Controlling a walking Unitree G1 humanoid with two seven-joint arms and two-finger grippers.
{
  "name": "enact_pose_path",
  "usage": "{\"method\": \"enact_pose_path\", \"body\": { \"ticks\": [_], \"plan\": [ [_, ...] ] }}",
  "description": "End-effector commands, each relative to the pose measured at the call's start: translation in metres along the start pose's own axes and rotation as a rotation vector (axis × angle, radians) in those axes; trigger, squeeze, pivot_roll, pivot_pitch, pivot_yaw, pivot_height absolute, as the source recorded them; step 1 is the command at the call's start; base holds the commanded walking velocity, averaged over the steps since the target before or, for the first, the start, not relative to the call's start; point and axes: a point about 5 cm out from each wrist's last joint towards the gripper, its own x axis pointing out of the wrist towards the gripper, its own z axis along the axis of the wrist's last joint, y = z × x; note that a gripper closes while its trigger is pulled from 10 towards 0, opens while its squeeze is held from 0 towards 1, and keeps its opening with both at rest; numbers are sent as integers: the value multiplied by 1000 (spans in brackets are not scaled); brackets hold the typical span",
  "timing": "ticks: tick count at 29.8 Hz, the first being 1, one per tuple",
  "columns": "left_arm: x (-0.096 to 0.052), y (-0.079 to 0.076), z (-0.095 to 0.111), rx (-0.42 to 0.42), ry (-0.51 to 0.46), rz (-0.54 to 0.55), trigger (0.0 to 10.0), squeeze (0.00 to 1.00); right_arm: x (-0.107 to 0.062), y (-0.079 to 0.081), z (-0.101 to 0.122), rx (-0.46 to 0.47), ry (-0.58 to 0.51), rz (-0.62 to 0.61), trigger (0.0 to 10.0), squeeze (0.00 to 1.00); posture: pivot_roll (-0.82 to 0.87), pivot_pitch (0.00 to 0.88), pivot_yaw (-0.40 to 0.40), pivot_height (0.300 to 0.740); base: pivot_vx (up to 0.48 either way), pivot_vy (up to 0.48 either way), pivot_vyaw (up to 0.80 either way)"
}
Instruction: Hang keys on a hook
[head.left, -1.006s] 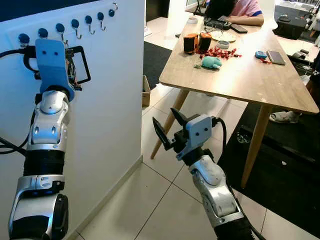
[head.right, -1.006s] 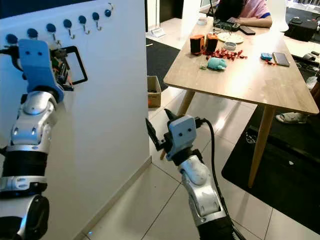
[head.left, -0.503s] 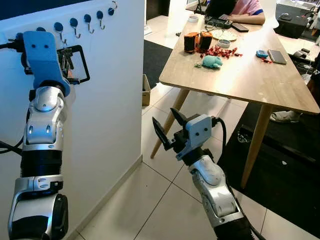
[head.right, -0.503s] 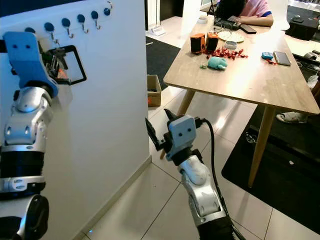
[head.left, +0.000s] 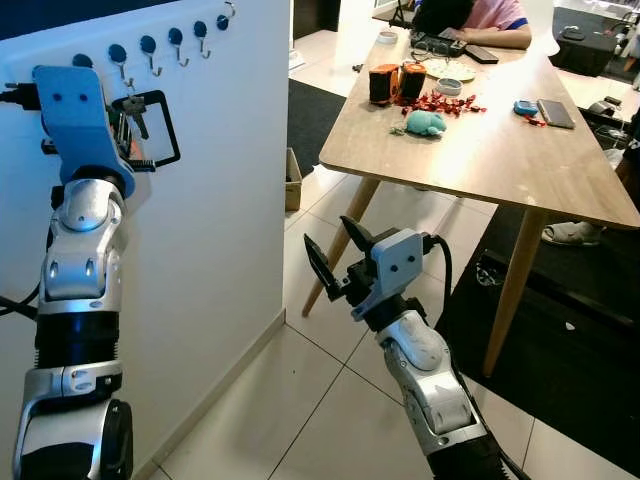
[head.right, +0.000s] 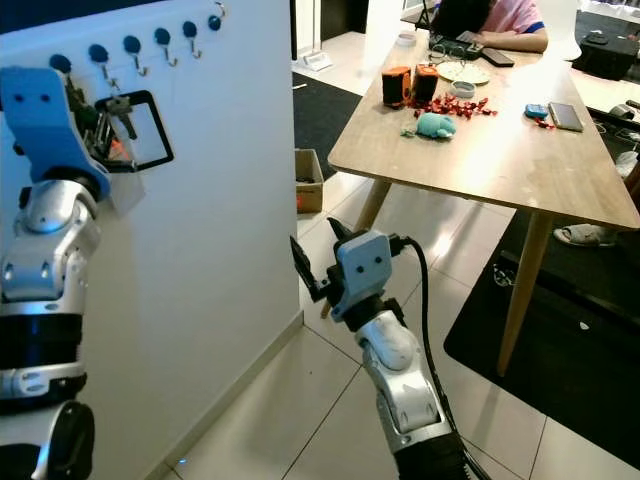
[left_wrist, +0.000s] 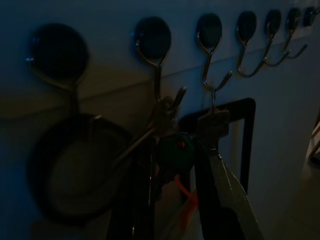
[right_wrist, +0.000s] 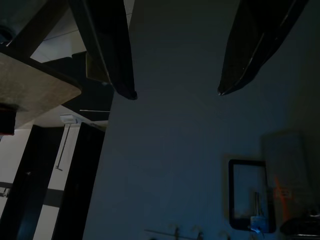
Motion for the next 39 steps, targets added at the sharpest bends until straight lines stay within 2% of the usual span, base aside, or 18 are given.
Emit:
{"method": "enact_pose_path", "body": {
  "ticks": [1,6,19,29,30,39],
  "plan": [
    [-5,-1,-2,14,11,-13,0,0,-4,2,-4,9,20,8,10000,0,134,200,-5,740,0,0,0],
    [-8,-1,-3,17,18,-17,0,0,-4,2,-5,9,20,8,10000,0,134,200,-5,740,0,0,0],
    [-7,0,20,-20,-68,-10,0,0,-2,3,-5,9,18,17,10000,0,137,189,-7,740,0,0,0],
    [-12,-4,22,-27,-71,-44,0,0,-2,3,-5,10,17,16,10000,0,141,190,-7,740,0,0,0],
    [-12,-5,22,-32,-73,-52,10000,0,-2,3,-5,10,18,16,10000,0,141,191,-7,740,0,0,0],
    [-12,-7,28,-38,-87,-65,10000,0,-1,3,-5,11,17,17,10000,0,143,192,-7,740,0,0,0]
  ]
}}
